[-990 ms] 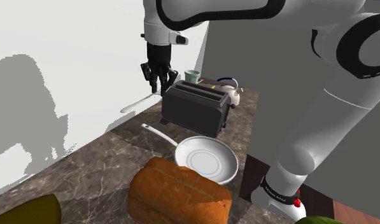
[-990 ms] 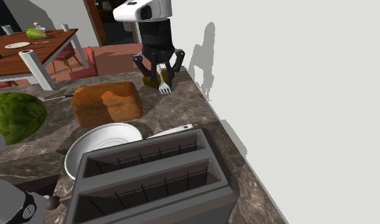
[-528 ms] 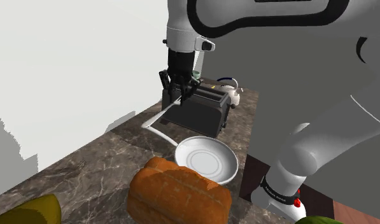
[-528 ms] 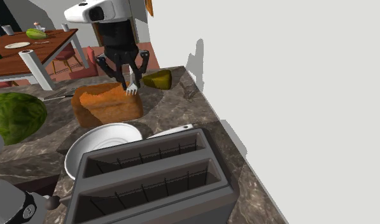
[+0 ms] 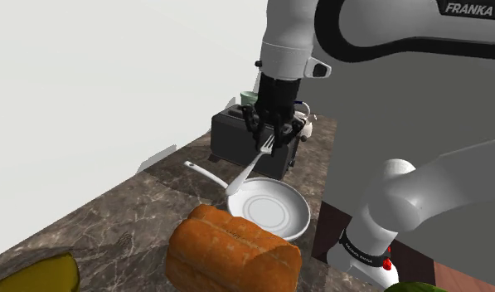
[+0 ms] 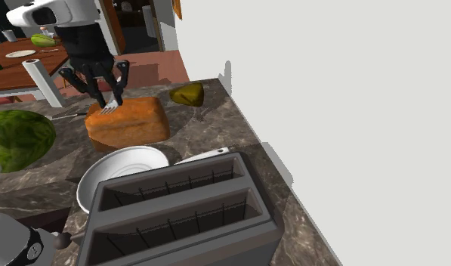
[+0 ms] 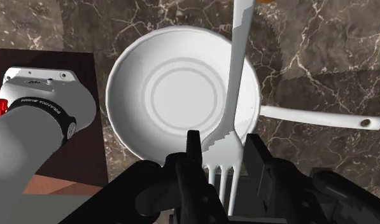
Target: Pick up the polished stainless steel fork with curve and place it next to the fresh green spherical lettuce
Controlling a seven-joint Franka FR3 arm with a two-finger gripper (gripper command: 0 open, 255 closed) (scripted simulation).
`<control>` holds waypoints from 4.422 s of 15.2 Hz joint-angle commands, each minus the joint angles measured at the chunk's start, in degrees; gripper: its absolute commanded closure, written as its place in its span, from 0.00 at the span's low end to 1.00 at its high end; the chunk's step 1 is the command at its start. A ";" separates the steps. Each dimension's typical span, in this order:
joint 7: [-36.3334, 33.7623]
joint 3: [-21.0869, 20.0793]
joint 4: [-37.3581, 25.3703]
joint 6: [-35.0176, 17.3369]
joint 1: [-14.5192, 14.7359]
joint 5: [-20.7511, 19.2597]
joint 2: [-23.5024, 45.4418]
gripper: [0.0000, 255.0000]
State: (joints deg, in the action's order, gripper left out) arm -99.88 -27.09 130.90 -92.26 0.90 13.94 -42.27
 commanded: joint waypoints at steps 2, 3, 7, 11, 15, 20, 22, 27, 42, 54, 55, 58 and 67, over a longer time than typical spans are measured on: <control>-1.45 -0.06 2.53 2.70 2.38 1.86 -5.31 1.00; -1.96 -0.01 3.43 3.76 3.29 2.45 -7.27 1.00; -4.46 -0.10 6.33 8.39 6.94 4.84 -14.84 1.00; -7.71 -0.67 8.08 13.51 10.59 7.35 -21.83 1.00; -11.68 -1.67 8.68 18.88 14.11 10.16 -28.07 1.00; -17.41 -3.48 7.83 25.65 17.98 14.36 -34.70 1.00; -19.93 -4.31 7.02 28.28 19.32 16.26 -36.95 1.00; -26.75 -6.51 3.90 34.50 22.03 21.63 -41.57 1.00; -51.77 -12.36 -13.14 48.24 24.28 42.83 -47.76 1.00; -64.29 -16.54 -18.37 49.19 24.97 55.15 -50.98 1.00; -64.26 -16.87 -17.62 48.98 25.25 55.50 -51.64 1.00; -64.25 -17.92 -15.41 48.37 26.09 56.59 -53.59 1.00; -64.64 -21.54 -9.36 46.65 28.77 60.44 -59.25 1.00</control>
State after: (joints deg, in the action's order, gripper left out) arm -164.55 -48.12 120.78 -45.36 29.38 73.87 -100.83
